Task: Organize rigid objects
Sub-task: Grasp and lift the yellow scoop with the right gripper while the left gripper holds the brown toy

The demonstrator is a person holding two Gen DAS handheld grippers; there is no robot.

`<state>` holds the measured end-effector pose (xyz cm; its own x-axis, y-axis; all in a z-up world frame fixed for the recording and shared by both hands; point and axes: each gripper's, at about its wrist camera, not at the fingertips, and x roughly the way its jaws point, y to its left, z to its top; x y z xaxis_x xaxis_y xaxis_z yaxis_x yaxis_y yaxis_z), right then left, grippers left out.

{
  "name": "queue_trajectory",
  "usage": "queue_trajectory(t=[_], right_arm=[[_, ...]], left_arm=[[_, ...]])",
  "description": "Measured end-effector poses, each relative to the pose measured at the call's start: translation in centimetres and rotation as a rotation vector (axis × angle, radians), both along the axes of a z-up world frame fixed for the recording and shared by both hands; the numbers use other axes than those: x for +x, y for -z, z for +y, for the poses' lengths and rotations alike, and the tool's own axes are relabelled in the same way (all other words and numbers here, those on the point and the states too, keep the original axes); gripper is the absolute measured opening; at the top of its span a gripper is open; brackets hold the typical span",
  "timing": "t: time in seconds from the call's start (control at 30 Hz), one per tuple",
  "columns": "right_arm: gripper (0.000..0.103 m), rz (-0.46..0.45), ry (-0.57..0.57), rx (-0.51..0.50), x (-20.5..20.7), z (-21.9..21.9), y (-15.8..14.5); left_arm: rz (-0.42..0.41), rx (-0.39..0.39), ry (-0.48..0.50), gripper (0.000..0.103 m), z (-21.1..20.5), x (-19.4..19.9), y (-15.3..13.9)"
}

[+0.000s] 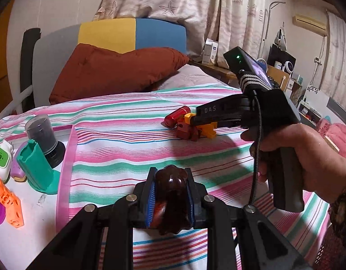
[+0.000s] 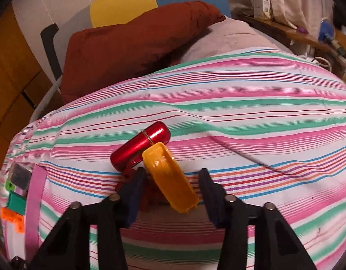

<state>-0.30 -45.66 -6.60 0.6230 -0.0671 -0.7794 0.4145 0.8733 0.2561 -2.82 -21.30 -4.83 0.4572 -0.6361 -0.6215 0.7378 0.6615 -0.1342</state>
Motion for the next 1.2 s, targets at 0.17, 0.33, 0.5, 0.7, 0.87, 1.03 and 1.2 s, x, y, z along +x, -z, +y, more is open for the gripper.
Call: queue_trajectory(t=[0.17,0.33,0.5,0.7,0.87,1.03,1.2], right_arm=[[0.027,0.032,0.042,0.024,-0.3,-0.6,-0.1],[0.026,0.09,0.102,0.055,-2.3,-0.9,-1.0],[0.026,0.19,0.143,0.044,-5.4,0.1,-1.3],[0.026,0.245,0.163,0.071,-8.6,2.4,-0.2],[0.026,0.257,0.121,-0.015,-7.9,3.4,0.0],[0.026,0.259,0.115,-0.03,-7.5,3.5,0.1],[0.026,0.262,0.111,-0.035,-7.7,3.6,-0.2]], left_arm=[[0.001,-0.007,0.002,0.021,0.2,0.2,0.1],[0.01,-0.018,0.004,0.021,0.5,0.2,0.2],[0.014,-0.023,0.006,0.021,0.6,0.2,0.2],[0.022,-0.026,0.007,0.021,0.7,0.4,0.2],[0.043,-0.007,0.012,0.02,0.9,0.3,-0.6],[0.087,-0.035,0.014,0.02,2.9,-0.7,-1.4],[0.093,-0.081,0.021,0.02,5.0,-2.1,-2.9]])
